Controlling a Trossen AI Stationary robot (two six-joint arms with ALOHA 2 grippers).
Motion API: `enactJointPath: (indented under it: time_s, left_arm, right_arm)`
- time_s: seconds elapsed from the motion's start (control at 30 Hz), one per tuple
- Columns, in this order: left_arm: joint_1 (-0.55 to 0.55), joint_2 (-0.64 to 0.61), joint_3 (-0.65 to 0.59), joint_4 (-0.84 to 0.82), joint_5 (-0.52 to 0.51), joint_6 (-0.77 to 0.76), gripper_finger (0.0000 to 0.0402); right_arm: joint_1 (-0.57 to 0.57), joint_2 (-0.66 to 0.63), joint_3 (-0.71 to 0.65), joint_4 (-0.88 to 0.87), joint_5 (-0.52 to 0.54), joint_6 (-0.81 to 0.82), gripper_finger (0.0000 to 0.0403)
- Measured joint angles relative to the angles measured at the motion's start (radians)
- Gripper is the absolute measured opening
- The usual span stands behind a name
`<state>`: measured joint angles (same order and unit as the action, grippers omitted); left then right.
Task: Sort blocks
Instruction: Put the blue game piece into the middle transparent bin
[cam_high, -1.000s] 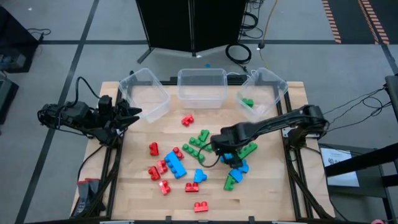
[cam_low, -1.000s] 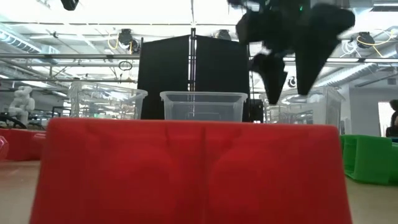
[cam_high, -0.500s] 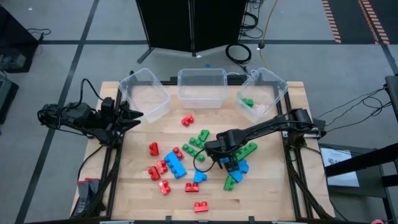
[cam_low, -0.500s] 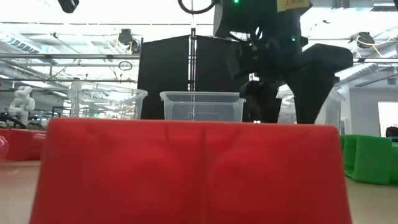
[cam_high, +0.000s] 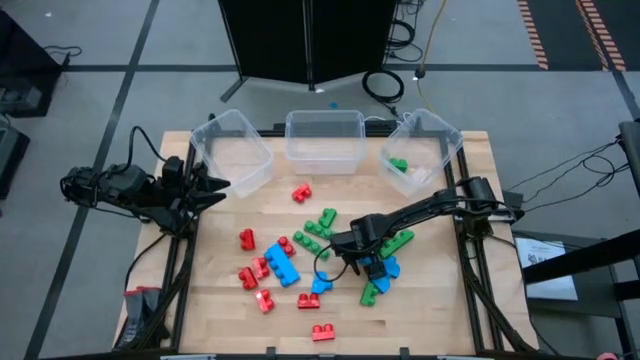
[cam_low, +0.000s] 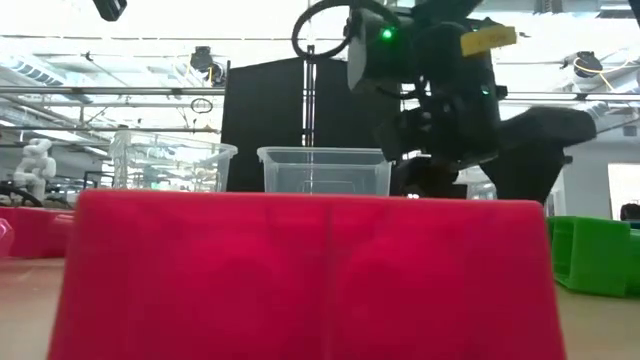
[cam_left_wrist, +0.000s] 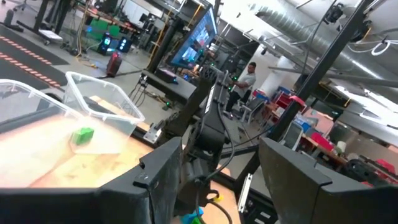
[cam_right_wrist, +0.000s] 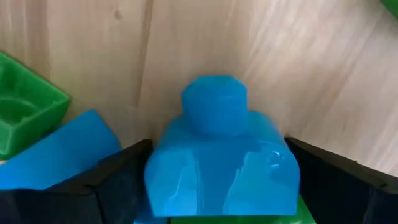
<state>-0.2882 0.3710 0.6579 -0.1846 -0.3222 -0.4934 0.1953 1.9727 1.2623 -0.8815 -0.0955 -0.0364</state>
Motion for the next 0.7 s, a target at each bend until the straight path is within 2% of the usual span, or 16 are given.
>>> enactJointPath:
  time_s: [0.13, 0.33, 0.6, 0.7]
  left_arm:
    - [0.0, 0.0, 0.0, -0.001, 0.0, 0.0, 0.0209]
    - [0.0, 0.0, 0.0, -0.009, 0.0, 0.0, 0.0209]
    - [0.0, 0.0, 0.0, -0.016, 0.0, 0.001, 0.0209]
    - [0.0, 0.0, 0.0, -0.017, 0.0, 0.001, 0.0209]
  right_arm:
    - [0.012, -0.002, -0.033, 0.033, 0.048, 0.025, 0.0343]
    - [0.022, -0.005, -0.023, 0.054, 0.065, 0.024, 0.028]
    - [0.019, -0.006, 0.026, -0.01, 0.072, -0.002, 0.028]
    - [0.003, -0.029, 0.058, -0.042, 0.107, -0.022, 0.028]
